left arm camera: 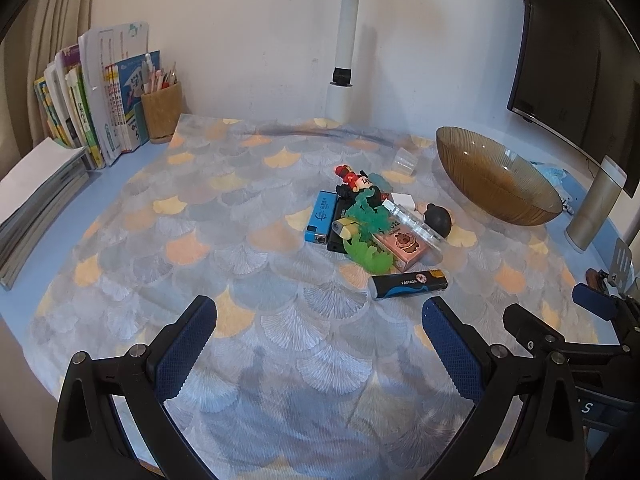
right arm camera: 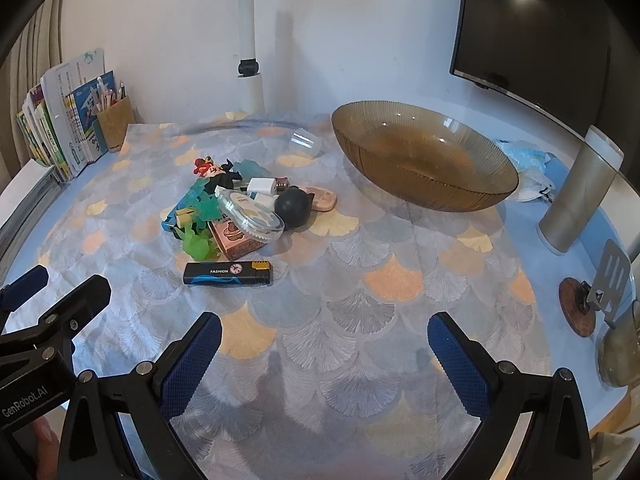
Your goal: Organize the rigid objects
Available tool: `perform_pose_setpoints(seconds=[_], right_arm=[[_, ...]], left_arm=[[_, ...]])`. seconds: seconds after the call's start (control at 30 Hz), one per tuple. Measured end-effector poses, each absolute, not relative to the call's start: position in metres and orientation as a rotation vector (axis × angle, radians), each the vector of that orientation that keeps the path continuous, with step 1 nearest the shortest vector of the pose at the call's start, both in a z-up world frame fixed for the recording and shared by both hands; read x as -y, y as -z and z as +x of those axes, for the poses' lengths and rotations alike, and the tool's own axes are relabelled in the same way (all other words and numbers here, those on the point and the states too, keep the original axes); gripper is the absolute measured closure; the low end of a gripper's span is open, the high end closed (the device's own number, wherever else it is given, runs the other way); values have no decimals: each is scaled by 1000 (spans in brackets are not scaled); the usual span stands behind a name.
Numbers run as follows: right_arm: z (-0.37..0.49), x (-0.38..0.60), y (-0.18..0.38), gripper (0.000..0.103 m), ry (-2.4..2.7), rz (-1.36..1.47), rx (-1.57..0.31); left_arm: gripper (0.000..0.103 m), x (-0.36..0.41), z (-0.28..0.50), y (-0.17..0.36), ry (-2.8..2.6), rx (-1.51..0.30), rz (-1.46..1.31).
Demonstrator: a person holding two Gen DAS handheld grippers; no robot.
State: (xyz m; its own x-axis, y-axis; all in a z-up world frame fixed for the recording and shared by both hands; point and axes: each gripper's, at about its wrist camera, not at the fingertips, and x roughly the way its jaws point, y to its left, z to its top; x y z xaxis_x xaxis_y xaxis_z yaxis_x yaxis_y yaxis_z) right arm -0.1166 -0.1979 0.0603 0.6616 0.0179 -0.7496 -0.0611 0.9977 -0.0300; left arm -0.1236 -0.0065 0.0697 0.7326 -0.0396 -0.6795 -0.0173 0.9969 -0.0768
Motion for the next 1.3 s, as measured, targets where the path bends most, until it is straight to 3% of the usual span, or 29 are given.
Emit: perform_pose_setpoints(seconds=[1.3], right_arm=[[-109, 185, -58, 0, -141, -77, -842]], left_arm=[[1, -11, -100, -57, 115, -842, -153]])
